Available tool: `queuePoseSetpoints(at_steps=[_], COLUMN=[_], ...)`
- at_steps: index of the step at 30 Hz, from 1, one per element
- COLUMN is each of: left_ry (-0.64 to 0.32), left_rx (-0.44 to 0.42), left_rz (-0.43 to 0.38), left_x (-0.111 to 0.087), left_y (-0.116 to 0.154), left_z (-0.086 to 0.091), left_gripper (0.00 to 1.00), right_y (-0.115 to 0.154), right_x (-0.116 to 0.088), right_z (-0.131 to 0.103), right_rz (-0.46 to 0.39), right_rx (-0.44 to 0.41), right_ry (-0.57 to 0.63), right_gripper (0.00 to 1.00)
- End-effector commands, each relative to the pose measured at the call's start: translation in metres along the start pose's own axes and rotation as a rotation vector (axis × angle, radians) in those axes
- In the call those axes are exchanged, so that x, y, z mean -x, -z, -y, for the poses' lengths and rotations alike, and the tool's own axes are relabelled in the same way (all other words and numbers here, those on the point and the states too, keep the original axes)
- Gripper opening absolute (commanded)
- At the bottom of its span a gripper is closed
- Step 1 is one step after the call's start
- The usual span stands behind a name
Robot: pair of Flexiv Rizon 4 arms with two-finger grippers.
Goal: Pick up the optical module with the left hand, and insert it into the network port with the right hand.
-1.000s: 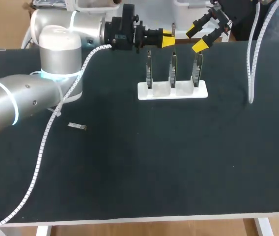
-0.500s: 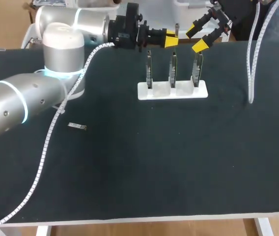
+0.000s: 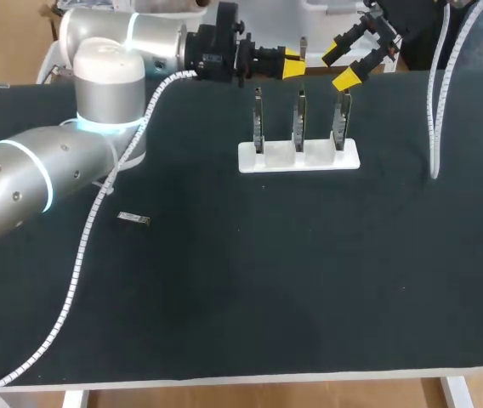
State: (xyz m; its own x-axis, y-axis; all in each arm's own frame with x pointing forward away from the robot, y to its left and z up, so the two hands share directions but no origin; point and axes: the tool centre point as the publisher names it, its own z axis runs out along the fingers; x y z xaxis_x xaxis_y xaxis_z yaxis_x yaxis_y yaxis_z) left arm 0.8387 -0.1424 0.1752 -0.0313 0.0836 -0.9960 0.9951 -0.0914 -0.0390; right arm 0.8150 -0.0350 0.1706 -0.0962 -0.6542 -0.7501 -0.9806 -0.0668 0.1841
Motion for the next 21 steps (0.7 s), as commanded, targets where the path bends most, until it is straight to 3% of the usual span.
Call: queuePoseSetpoints(at_steps=[1, 21], left_ry=[-0.001, 0.015], left_rx=[0.009, -0.012], left_rz=[-0.001, -0.018], left_x=[-0.0002, -0.0027], left_y=[-0.0002, -0.0042], left_z=[0.0060, 0.0087], left_gripper=[0.00, 0.00], right_y=[0.0018, 0.0018], right_x=[0.0019, 0.0019], right_z=[0.0082, 0.0082], right_rz=[-0.003, -0.003], right_rx=[0.284, 0.284], right_ry=[-0.002, -0.002], right_gripper=[1.00, 1.00])
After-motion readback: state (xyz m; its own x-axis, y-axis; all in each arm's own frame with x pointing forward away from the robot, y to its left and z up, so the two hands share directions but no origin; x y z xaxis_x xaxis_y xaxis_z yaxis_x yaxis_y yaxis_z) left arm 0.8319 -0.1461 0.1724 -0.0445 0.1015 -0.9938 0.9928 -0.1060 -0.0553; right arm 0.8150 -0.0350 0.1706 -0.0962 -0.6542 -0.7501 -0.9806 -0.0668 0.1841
